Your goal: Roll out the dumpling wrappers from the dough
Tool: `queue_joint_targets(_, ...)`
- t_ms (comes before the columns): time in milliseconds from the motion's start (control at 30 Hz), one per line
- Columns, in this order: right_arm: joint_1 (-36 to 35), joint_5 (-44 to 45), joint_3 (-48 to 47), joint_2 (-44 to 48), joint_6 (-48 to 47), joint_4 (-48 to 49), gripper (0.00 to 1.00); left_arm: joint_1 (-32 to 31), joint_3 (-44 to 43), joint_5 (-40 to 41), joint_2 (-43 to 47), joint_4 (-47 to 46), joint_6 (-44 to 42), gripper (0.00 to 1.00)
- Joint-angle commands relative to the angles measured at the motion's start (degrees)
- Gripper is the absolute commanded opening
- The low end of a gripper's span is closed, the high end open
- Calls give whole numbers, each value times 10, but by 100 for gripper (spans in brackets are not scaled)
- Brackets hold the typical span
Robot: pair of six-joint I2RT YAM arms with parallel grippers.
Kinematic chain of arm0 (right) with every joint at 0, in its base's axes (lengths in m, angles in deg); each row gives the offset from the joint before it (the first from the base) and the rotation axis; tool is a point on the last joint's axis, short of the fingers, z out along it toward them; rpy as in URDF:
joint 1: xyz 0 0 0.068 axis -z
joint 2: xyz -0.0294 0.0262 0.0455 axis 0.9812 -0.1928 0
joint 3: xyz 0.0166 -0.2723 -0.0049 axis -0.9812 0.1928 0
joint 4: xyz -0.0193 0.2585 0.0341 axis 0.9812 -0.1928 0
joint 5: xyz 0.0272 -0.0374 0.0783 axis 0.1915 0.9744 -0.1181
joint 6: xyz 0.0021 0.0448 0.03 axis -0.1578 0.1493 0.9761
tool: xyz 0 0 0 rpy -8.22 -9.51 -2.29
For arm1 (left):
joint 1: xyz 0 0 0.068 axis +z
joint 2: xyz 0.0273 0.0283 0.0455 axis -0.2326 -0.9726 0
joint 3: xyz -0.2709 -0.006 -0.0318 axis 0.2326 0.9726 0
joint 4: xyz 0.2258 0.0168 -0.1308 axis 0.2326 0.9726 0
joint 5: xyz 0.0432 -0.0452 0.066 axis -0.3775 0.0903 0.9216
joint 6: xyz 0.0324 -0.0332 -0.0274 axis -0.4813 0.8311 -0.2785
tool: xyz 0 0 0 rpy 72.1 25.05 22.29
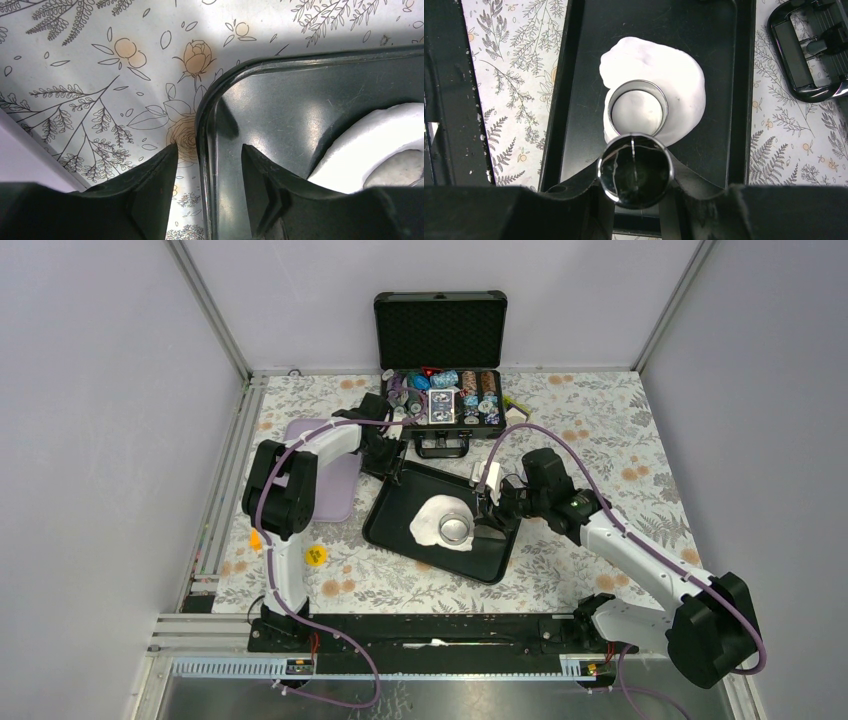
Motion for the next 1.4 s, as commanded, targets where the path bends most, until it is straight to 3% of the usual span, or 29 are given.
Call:
queue_joint_targets(0, -6, 7, 5, 1, -7, 27, 0, 3, 7, -9, -4, -14, -1, 51)
queue_joint_targets(567, 1, 12, -11, 23, 10, 15, 0, 3, 7, -16, -11, -16, -5, 43)
queue_joint_targets(867, 11, -6, 18, 20, 50, 71, 0, 3, 5, -20, -14, -17, -7, 38)
queue_joint_targets(1367, 32, -31, 21, 32, 66, 78, 0, 3, 3, -23, -16, -15, -8, 34)
